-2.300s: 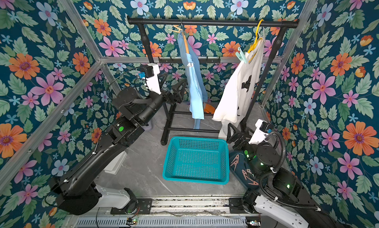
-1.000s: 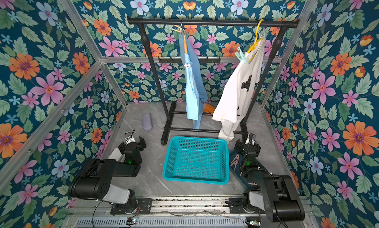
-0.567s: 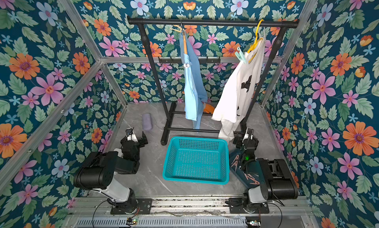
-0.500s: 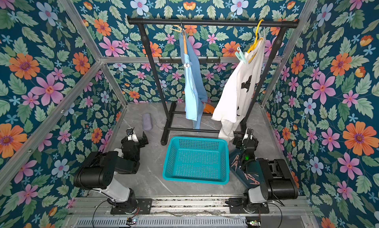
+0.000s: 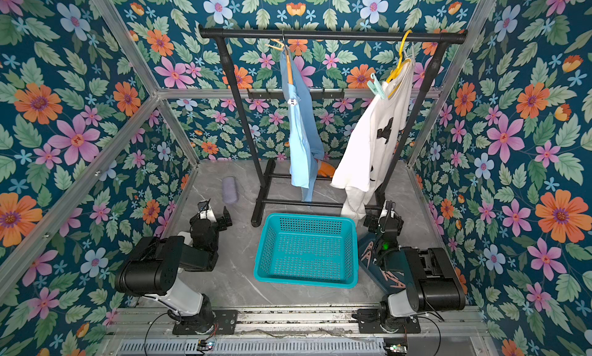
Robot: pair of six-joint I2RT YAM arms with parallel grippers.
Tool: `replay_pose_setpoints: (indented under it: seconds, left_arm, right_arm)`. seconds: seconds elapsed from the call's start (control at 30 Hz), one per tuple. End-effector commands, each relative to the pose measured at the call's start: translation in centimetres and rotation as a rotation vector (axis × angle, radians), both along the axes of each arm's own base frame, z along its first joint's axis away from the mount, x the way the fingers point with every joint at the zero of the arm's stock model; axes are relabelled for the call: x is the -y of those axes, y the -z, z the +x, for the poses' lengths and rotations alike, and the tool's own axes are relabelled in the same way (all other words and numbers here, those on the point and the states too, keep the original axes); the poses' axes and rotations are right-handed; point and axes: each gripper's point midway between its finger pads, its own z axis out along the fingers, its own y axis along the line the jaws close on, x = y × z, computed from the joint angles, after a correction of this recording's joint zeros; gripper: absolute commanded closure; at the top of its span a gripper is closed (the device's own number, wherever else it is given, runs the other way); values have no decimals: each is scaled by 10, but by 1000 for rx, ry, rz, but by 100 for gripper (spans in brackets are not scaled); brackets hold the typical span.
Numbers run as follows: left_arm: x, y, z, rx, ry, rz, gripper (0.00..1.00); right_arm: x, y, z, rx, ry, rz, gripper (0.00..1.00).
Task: Use clothespins to secure the t-shirt on both sides of the hanger
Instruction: Reset both arms
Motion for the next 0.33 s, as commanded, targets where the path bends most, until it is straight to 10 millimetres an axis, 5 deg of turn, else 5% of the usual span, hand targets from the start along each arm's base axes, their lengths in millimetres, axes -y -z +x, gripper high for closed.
replay_pose_setpoints:
  seconds: [0.0, 0.3]
  left_arm:
    - [0, -3, 1, 12, -3, 2, 1]
    - [-1, -3, 1, 11, -3, 3, 0]
  right_arm:
    - [0, -7, 3, 26, -1, -7, 0]
    - [0, -6, 2, 25, -2, -7, 0]
